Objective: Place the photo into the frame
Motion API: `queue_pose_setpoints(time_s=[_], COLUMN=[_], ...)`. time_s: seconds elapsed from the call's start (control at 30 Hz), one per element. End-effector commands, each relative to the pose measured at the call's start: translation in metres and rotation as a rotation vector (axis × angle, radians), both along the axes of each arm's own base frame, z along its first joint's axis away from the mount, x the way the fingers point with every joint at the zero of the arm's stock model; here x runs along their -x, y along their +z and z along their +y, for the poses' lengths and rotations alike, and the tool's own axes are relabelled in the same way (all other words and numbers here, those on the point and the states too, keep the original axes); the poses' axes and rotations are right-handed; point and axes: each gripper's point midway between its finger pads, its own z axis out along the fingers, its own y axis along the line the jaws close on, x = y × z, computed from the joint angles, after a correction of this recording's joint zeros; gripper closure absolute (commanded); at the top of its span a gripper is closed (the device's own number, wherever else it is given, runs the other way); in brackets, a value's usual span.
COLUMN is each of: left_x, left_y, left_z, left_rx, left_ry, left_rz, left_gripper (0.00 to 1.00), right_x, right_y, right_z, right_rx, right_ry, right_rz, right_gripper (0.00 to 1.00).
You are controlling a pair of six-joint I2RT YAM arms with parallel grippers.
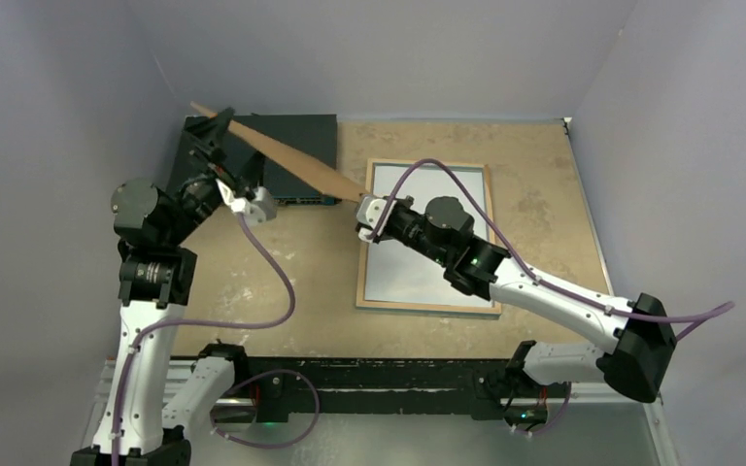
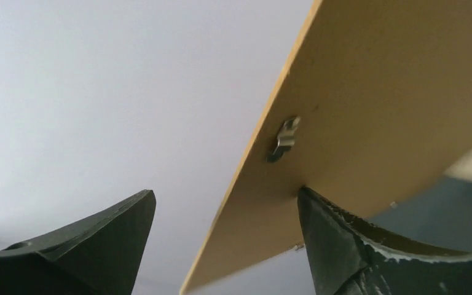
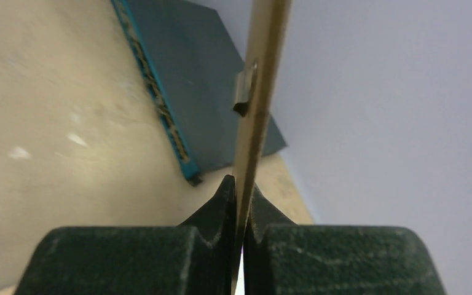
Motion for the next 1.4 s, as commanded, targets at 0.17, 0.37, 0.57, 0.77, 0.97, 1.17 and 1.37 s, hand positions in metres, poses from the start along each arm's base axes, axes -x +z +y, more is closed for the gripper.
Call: queue_pose_setpoints(time_s=[0.17, 0.37, 0.57, 0.77, 0.97, 1.17, 1.37], left_x=[-0.017, -0.028, -0.034, -0.062, -0.086, -0.123, -0.126], left_y=[0.144, 0.174, 0.16, 0.134, 0.111, 0.027, -0.084], left_z=[0.058, 0.073, 0.053, 0.062, 0.085, 0.124, 0.12], left_rx=[0.629, 0.872, 0.816, 0.829, 0.847, 0.871, 0.797], left_ry=[0.188, 0.214, 0.162, 0.266, 0.376, 0.52, 0.597], left_rz=[-0.176, -0.082, 0.057, 0.178, 0.234, 0.519, 0.766], left_gripper=[0.09, 0.04, 0.0, 0.0, 0.01, 0.04, 0.11], right_x=[0.043, 0.029, 0.004, -0.022, -0.032, -0.048, -0.056], right_y=[0.061, 0.074, 0.061, 0.051, 0.046, 0.028, 0.004], right_z=[0.033, 0.026, 0.006, -0.014, -0.037, -0.069, -0.088], right_rx=[-0.168, -0.248, -0.327, -0.431, -0.548, -0.697, -0.809], right_ry=[0.237, 0.195, 0.218, 0.251, 0.292, 0.277, 0.209], right_rz=[0.176, 0.304, 0.544, 0.833, 1.046, 1.299, 1.413], right_gripper=[1.0, 1.0, 1.0, 1.0, 1.0, 1.0, 1.0])
